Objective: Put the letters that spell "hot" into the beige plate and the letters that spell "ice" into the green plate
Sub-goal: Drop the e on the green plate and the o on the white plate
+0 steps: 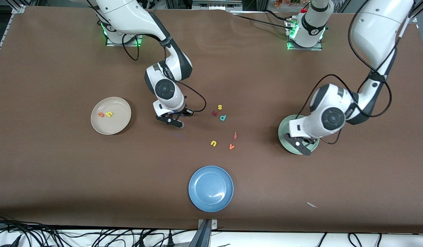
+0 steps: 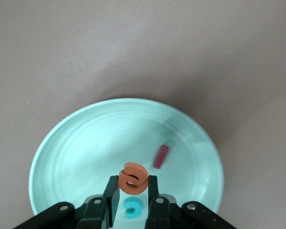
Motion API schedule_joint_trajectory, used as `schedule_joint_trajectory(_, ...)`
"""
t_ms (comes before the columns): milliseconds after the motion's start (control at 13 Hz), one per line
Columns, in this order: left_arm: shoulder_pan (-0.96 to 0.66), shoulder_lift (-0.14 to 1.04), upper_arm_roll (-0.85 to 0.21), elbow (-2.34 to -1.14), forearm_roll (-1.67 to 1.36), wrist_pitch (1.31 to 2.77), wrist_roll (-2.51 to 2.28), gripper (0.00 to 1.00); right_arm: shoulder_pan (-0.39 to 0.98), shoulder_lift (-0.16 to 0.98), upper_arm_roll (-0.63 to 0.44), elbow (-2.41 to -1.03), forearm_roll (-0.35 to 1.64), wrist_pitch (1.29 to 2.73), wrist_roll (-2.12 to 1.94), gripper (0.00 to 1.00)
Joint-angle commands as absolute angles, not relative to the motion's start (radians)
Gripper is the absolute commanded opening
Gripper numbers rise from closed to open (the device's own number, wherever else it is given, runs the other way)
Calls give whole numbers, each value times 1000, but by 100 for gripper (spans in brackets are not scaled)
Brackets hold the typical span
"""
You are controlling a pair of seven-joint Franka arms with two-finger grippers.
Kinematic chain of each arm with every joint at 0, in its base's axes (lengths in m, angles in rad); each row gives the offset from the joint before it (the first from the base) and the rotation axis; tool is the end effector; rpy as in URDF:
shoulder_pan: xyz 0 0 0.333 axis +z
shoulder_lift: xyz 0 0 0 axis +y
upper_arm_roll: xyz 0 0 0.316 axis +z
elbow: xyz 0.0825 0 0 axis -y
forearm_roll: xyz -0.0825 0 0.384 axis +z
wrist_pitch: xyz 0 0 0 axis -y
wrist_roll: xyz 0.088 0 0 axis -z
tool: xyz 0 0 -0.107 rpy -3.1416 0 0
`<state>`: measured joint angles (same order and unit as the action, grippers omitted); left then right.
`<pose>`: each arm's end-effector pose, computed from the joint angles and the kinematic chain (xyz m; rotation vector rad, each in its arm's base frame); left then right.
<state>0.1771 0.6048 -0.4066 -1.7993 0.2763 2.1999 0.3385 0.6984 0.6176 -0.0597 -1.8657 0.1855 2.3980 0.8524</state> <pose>0.6261 -0.1195 0.2212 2.9172 -1.0646 -0.2178 0.5035 0.3775 0.1761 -3.0829 0.5387 0.1846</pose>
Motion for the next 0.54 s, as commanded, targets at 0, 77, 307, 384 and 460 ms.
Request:
schedule_joint_trajectory(0,186,684,-393,-1749,314,2230,365,7,703,621,-64,-1871,193,2396,861,21)
schedule_joint_trajectory(77,187,692,-388,-1749,313,2246,365,8,703,618,-66,-1871,193,2393,862,15)
schedule_joint_trajectory(307,190,683,-388,-1749,310,2237,351,100,701,585,-77,-1862,193,2327,858,13)
schedule_joint_trajectory(384,190,672,-390,-1749,310,2234,353,100,701,559,-103,-1855,193,2278,847,13)
schedule_joint_trajectory(460,190,651,-391,-1749,310,2215,353,100,700,528,-127,-1841,193,2222,835,13)
